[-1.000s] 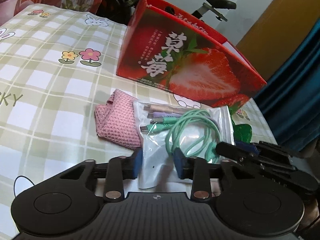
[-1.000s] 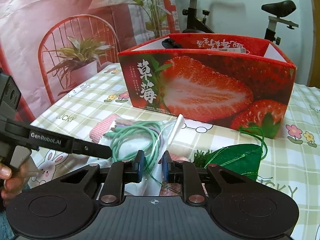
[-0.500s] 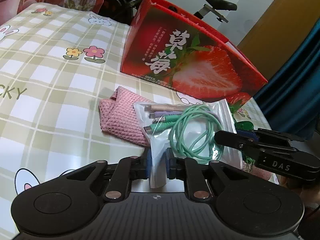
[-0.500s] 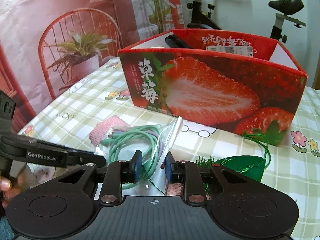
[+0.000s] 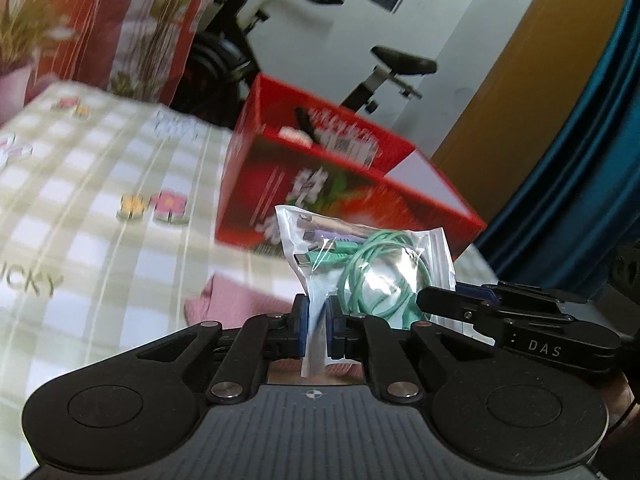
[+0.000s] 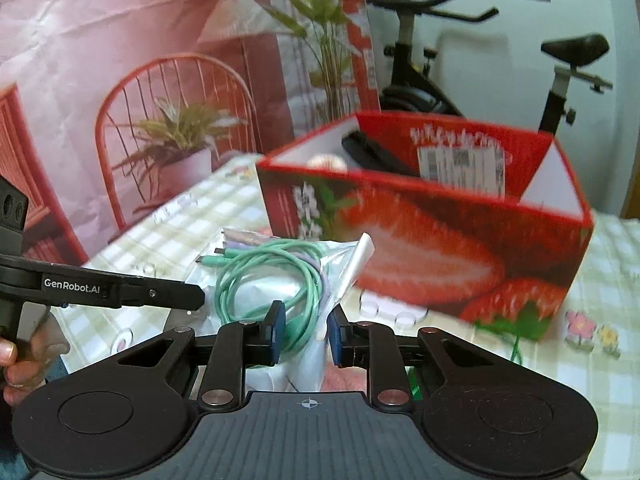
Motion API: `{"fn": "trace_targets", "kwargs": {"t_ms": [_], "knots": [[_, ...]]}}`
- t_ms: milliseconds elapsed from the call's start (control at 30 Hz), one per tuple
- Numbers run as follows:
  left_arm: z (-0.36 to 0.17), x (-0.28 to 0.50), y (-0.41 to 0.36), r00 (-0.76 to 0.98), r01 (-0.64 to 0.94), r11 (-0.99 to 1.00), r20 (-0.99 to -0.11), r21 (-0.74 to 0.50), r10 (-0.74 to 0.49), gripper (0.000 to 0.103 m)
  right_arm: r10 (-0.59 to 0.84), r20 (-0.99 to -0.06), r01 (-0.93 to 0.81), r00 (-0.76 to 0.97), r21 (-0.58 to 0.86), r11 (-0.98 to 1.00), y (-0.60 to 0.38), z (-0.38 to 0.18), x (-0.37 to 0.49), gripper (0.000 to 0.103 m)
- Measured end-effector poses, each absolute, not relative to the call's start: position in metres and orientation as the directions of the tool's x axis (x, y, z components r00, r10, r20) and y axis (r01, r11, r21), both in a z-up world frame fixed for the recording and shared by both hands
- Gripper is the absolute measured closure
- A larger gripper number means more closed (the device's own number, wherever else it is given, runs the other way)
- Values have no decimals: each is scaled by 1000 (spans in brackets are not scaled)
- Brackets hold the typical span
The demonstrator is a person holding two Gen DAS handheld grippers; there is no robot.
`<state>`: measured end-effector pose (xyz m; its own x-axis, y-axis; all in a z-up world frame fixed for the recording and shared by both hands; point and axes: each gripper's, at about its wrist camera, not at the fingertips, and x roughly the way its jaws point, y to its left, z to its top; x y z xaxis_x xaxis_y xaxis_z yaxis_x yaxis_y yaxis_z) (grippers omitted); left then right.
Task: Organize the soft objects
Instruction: 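Lift the cable bag with both grippers and carry it over the box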
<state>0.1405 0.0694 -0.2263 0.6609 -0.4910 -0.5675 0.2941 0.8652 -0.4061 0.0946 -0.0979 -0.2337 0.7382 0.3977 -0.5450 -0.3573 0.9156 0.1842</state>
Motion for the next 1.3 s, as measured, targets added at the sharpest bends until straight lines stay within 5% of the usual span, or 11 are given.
{"fn": "trace_targets", "kwargs": {"t_ms": [1000, 1300], "knots": [[-137, 256, -3, 701, 434, 852, -484, -293, -524, 93, 273, -436, -299, 858, 9, 954, -157, -146, 191, 82], [-164, 310, -32, 651, 408, 875, -589, -261, -479, 93, 195, -514, -234, 836, -13, 972, -177, -177, 253, 82]]}}
